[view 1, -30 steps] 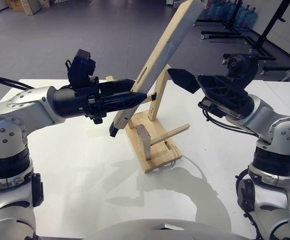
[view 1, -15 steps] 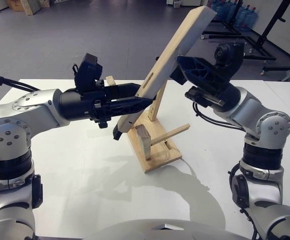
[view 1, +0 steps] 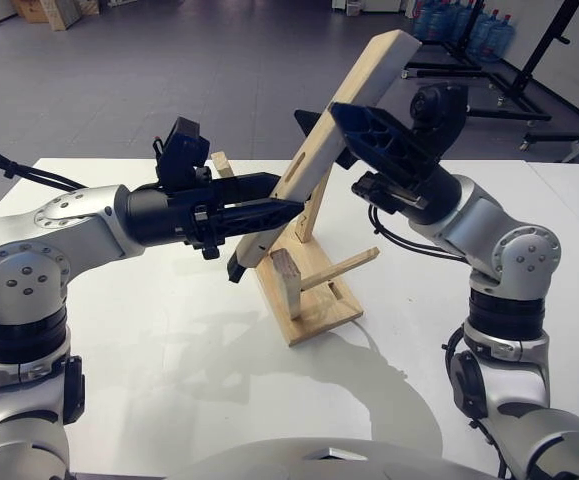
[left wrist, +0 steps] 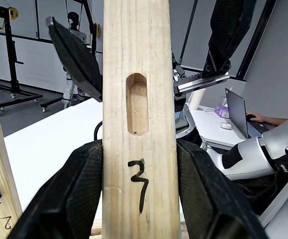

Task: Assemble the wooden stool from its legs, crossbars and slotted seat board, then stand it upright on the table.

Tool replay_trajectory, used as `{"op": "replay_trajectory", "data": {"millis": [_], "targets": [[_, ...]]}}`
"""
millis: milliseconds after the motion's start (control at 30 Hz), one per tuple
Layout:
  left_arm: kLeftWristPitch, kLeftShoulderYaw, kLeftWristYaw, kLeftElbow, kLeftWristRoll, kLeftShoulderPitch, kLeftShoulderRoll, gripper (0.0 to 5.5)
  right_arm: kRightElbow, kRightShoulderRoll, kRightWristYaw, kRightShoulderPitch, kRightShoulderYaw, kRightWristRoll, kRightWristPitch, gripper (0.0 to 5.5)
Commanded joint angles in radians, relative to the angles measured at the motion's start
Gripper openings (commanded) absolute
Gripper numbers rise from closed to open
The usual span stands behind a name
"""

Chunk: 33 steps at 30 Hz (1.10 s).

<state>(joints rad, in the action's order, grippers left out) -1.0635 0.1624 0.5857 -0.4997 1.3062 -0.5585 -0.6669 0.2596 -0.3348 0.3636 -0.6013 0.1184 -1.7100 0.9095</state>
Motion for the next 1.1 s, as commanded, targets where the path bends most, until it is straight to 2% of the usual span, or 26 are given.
{"op": "replay_trajectory", "data": {"millis": [33,200,600,1000,1100], "targets": [[0.016,-0.011,-0.004,-0.008,0.004,-0.010,-0.002,2.07,0.010,0.013,-0.003,-0.012,-0.015,0.011,-0.007,5.40],[0.022,-0.013,-0.003,-0.015,0.003,0.001,-0.003,2.07,0.002,0.018,-0.005,-0.018,-0.012,0.014,-0.012,5.40],[0.032,-0.019,-0.008,-0.024,0.000,0.007,-0.003,2.07,0.006,0.035,-0.010,-0.009,-0.021,0.021,-0.015,3.44],[0.035,-0.019,-0.013,-0.017,0.006,-0.008,-0.007,2.07,0.029,0.046,-0.027,0.010,-0.040,0.008,-0.019,3.44],[0.036,-0.023,-0.014,-0.020,0.004,-0.003,-0.006,2.07,0.027,0.046,-0.026,0.006,-0.036,0.005,-0.022,2.95]]}}
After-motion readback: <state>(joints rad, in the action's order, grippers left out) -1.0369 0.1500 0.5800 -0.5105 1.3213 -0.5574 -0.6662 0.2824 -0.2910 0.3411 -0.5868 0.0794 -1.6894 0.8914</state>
